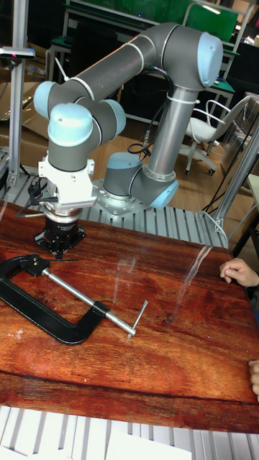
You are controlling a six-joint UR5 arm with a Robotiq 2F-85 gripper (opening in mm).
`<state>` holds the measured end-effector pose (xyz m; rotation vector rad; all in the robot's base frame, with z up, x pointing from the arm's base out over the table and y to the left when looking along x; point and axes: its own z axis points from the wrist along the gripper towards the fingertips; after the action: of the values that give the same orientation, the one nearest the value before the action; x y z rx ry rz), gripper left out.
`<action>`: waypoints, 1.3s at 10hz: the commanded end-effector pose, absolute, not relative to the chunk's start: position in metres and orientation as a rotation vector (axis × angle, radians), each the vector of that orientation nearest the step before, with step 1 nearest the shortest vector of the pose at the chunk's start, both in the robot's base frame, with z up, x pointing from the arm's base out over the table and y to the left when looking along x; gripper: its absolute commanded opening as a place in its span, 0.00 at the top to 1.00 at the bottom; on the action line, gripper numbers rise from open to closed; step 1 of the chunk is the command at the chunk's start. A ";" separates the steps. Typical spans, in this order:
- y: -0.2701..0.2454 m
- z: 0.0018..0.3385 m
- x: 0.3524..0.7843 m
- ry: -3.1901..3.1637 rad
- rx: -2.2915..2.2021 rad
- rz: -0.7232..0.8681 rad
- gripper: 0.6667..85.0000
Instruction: Turn the hands of a clock
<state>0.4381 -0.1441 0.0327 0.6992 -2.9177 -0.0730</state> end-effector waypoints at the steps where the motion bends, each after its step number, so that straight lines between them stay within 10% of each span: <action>1: -0.144 0.032 0.452 -2.927 0.728 -0.082 1.00; 13: -0.140 0.031 0.468 -2.958 0.757 -0.063 1.00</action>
<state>0.4712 -0.1440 0.0283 0.8110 -2.9509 -0.0327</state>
